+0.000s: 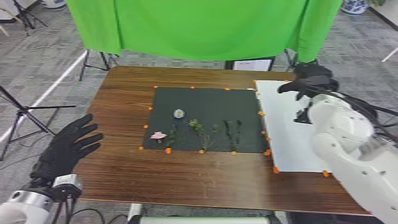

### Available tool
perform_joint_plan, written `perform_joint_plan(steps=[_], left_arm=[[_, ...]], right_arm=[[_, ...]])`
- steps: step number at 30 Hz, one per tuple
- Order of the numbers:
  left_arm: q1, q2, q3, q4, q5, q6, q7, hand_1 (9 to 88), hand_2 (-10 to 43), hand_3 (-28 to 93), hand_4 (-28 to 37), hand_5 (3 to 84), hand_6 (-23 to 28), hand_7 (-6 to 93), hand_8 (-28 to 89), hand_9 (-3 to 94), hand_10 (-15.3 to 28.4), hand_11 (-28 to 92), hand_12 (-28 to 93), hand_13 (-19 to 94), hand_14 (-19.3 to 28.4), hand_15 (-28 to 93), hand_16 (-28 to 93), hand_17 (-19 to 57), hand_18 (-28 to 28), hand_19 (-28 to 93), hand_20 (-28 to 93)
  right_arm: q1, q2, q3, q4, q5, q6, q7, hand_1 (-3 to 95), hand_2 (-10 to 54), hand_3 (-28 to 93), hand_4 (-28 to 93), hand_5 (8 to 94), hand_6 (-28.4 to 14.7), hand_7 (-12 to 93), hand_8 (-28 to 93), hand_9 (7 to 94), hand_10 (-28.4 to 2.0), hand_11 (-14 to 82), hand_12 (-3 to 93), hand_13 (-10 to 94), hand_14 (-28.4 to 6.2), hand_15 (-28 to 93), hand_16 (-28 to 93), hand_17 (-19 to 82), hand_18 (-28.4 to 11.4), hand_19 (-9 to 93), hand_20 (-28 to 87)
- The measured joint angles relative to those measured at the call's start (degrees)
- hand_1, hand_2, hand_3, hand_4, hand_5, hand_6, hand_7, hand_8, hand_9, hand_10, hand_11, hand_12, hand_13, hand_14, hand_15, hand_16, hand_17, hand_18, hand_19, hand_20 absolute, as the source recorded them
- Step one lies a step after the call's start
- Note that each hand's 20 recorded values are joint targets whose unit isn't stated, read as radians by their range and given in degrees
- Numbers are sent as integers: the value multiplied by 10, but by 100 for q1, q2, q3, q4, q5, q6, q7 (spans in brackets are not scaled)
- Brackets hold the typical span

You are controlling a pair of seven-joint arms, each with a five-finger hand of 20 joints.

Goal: Arrange flowers

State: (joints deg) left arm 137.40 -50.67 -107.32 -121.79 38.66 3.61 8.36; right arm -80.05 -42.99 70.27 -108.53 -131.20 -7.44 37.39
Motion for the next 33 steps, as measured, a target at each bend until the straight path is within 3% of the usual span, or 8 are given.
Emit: perform_joint_plan(steps=[3, 6, 12, 21, 26, 29, 30, 33], left_arm=[[21, -23, -15, -4, 0, 0, 0, 270, -17, 695, -255, 239, 27, 231, -123, 202, 122, 244, 170, 169, 161, 388, -14, -96, 224, 425, 117], [23, -29, -14, -4, 0, 0, -2, 270, -16, 694, -256, 239, 27, 232, -123, 202, 122, 244, 170, 169, 162, 389, -13, -96, 224, 425, 117], [20, -29, -14, -3, 0, -2, -7, 269, -17, 695, -257, 239, 27, 232, -124, 202, 122, 246, 170, 169, 161, 387, -14, -96, 224, 425, 118], [10, -14, -9, 0, 0, -5, -11, 269, -16, 695, -257, 239, 26, 232, -124, 202, 121, 245, 169, 169, 161, 389, -12, -96, 223, 424, 118], [5, -6, -8, 2, 0, -8, -17, 270, -15, 695, -257, 239, 26, 232, -124, 202, 121, 245, 169, 169, 162, 390, -13, -96, 224, 424, 118], [2, -4, -8, 3, 0, -14, -23, 270, -15, 694, -257, 239, 26, 233, -124, 202, 121, 245, 170, 169, 161, 389, -14, -96, 224, 424, 119], [-1, -3, -8, 5, 0, -16, -25, 270, -15, 694, -256, 239, 26, 233, -124, 202, 122, 247, 170, 169, 162, 389, -14, -96, 224, 424, 119], [-6, -1, -8, 6, 0, -20, -30, 270, -15, 694, -256, 238, 26, 233, -125, 202, 122, 246, 169, 169, 161, 389, -14, -96, 224, 424, 119]], right_arm=[[-726, 318, 731, -96, 15, 14, 219, 255, -95, 843, -283, 436, -64, 277, -122, 497, -134, 218, 215, 627, -80, 842, 255, 341, -207, 932, 574], [-1305, 423, 1255, -61, 33, 59, 262, 303, -95, 857, -281, 487, -27, 300, -145, 546, -105, 226, 210, 637, -77, 841, 251, 338, -206, 932, 566], [-1955, 465, 1456, 240, -44, 123, 270, 306, -95, 858, -282, 495, -25, 306, -153, 547, -105, 222, 208, 641, -75, 840, 255, 338, -206, 932, 565], [-2034, 504, 1222, 695, -78, 50, 385, 314, -95, 864, -283, 499, -37, 280, -150, 542, -106, 214, 204, 645, -68, 840, 255, 341, -203, 932, 563], [-1894, 535, 1068, 946, -193, 83, 403, 355, -95, 872, -282, 509, -19, 312, -160, 567, -97, 224, 201, 664, -61, 838, 254, 356, -199, 932, 565], [-1800, 556, 982, 1112, -193, 148, 388, 388, -95, 862, -283, 554, 8, 354, -161, 629, -81, 239, 203, 693, -57, 828, 267, 374, -194, 932, 575], [-1771, 569, 947, 1171, -197, 196, 371, 436, -95, 815, -282, 580, 15, 416, -82, 701, -68, 183, 280, 710, -54, 822, 274, 386, -194, 932, 582], [-1687, 609, 802, 1362, -238, 471, 295, 491, -95, 796, -283, 667, 31, 446, -33, 819, -48, 93, 373, 744, -47, 813, 281, 419, -195, 932, 603]])
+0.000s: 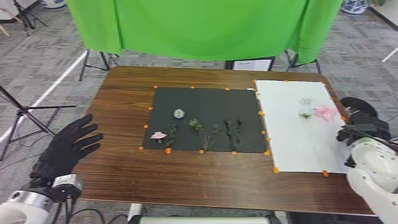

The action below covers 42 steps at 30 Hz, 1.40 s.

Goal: Arrange flowers

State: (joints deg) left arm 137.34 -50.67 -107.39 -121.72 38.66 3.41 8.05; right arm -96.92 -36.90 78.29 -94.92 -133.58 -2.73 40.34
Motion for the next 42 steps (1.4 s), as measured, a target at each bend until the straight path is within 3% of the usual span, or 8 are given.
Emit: perform_joint_plan(steps=[3, 8, 15, 20, 25, 31, 42], left_arm=[[-3, 0, 6, 0, 0, -3, -5, 270, -15, 695, -257, 238, 26, 233, -125, 202, 122, 246, 169, 169, 162, 389, -14, -96, 224, 425, 119], [-4, 6, 6, 1, 0, -4, -11, 270, -14, 695, -257, 239, 26, 233, -125, 203, 121, 247, 169, 170, 161, 390, -13, -96, 224, 425, 119], [11, 12, -7, -3, 0, -3, -10, 269, -14, 696, -257, 239, 25, 235, -126, 203, 122, 247, 169, 171, 160, 389, -15, -96, 224, 426, 119], [41, 12, -17, -7, -3, -1, -9, 268, -14, 698, -258, 238, 25, 234, -126, 203, 121, 246, 169, 171, 160, 388, -13, -96, 224, 426, 119], [11, 27, 8, 5, -4, -3, -16, 267, -11, 698, -259, 238, 24, 233, -125, 203, 120, 243, 169, 170, 161, 388, -12, -96, 224, 426, 120], [-78, 59, 85, 17, -4, -7, -52, 264, -12, 701, -261, 237, 23, 233, -125, 203, 120, 239, 170, 171, 160, 385, -11, -96, 223, 425, 121], [-102, 82, 120, 18, -4, -7, -79, 263, -13, 703, -265, 237, 23, 233, -125, 206, 120, 238, 173, 173, 160, 384, -8, -96, 223, 424, 122]], right_arm=[[33, 32, -126, 179, -63, 493, -188, 502, -95, 811, -282, 720, 41, 435, -23, 880, -38, 83, 387, 774, -41, 806, 287, 441, -195, 932, 617], [-58, 43, -109, 245, -151, 1052, -566, 486, -95, 847, -282, 742, 42, 429, -22, 897, -40, 85, 394, 781, -42, 805, 290, 446, -196, 932, 624], [-317, 50, 67, -221, -160, 1364, -672, 476, -95, 863, -268, 754, 36, 426, -14, 904, -48, 87, 406, 786, -43, 808, 295, 450, -198, 932, 634], [237, 47, -722, -627, -61, 1918, -972, 470, -95, 863, -257, 752, 36, 426, -9, 902, -49, 88, 411, 783, -44, 810, 299, 450, -199, 932, 640], [1609, -204, -2200, -698, 161, 1847, -1582, 470, -95, 863, -247, 755, 32, 424, -22, 900, -50, 88, 415, 779, -45, 812, 303, 446, -199, 932, 644], [2974, -986, -3383, -452, 559, 1280, -2023, 467, -95, 862, -240, 752, 35, 432, -25, 900, -51, 89, 417, 775, -46, 815, 303, 441, -197, 932, 646], [3905, -2026, -4016, -229, 514, 590, -2315, 463, -95, 860, -239, 746, 34, 437, -27, 894, -52, 92, 421, 768, -47, 817, 304, 434, -198, 932, 646]])
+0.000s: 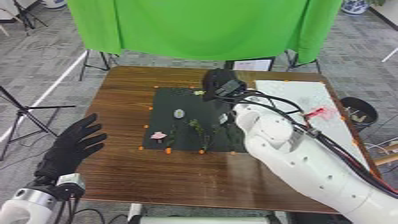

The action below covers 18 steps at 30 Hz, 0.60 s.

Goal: Arrange flowers

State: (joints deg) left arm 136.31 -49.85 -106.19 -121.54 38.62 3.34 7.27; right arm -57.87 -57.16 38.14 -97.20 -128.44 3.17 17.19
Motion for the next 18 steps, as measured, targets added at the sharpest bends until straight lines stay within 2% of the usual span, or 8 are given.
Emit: perform_joint_plan(steps=[18], left_arm=[[-108, 0, 85, 32, 0, -1, -35, 264, -10, 702, -267, 239, 24, 238, -127, 207, 121, 242, 173, 174, 160, 388, -9, -95, 223, 426, 123]], right_arm=[[159, -441, -489, 559, -305, -571, -78, 448, -95, 857, -236, 730, 30, 447, -24, 880, -55, 94, 419, 760, -49, 820, 303, 427, -197, 932, 643]])
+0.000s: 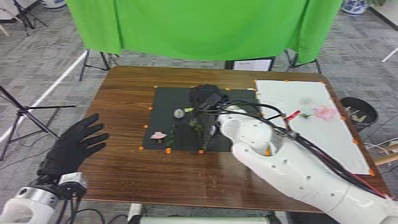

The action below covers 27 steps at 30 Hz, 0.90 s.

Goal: Arrange flowers

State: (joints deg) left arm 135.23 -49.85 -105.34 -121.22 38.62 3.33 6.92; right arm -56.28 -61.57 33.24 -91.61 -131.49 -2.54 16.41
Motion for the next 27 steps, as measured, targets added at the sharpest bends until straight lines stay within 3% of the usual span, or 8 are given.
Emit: perform_joint_plan(steps=[27], left_arm=[[13, 30, 2, 16, -5, -4, -24, 265, -8, 701, -266, 240, 28, 236, -126, 208, 124, 249, 170, 173, 163, 396, -11, -95, 224, 427, 119]], right_arm=[[33, -81, 58, 234, -359, -288, 167, 414, -95, 861, -253, 657, 17, 440, -31, 802, -58, 120, 370, 723, -53, 826, 299, 394, -198, 932, 621]])
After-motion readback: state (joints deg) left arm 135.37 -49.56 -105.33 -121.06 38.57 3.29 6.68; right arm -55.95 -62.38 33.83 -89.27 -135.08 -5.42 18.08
